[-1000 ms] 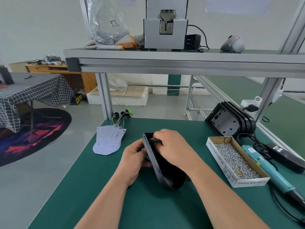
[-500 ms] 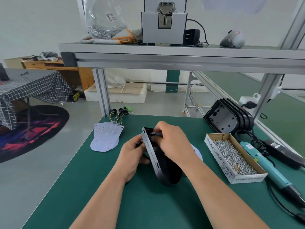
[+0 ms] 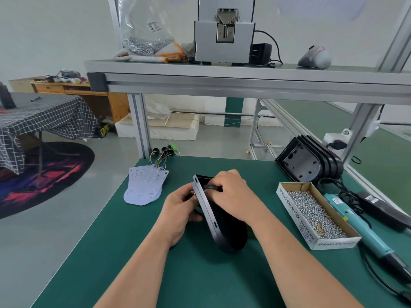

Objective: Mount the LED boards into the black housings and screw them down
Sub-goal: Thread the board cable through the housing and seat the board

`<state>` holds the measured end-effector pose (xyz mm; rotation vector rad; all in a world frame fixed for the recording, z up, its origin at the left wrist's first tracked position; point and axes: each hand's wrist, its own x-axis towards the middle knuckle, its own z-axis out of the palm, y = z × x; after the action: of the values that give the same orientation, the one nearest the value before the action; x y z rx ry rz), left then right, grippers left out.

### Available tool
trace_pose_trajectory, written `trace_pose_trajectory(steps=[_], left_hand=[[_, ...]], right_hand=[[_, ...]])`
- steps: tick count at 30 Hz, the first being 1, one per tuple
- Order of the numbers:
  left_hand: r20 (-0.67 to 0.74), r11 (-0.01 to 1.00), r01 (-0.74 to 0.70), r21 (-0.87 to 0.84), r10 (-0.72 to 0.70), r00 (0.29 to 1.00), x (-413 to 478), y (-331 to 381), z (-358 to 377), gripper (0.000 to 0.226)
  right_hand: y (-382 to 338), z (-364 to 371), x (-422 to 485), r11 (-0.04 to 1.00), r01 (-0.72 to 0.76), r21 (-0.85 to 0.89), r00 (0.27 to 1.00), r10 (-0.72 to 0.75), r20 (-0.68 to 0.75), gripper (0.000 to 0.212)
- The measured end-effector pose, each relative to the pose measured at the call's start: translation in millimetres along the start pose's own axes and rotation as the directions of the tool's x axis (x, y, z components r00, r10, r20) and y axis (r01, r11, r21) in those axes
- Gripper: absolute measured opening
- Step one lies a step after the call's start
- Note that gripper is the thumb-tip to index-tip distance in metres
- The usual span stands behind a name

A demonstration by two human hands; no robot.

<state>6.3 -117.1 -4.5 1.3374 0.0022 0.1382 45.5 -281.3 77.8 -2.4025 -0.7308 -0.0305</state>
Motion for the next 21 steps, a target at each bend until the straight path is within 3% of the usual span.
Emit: trace_pose_trajectory(steps=[12,21], left_hand=[[0.027,0.995,0.017,0.099,-0.02,0.999,-3.6,5.7,4.3,0.027],[0.041,0.991,0.031,0.131,-0.037,0.998,-2.6,6.1,6.5,0.032]], right_hand=[[18.1,13.8,3.7,0.987,0.041,-0.157,0.996,-0.053,-0.076,0.025],[21.9,9.0,-0.4,0.981,0.071,-0.182,0.993,-0.086,-0.077,0.024]])
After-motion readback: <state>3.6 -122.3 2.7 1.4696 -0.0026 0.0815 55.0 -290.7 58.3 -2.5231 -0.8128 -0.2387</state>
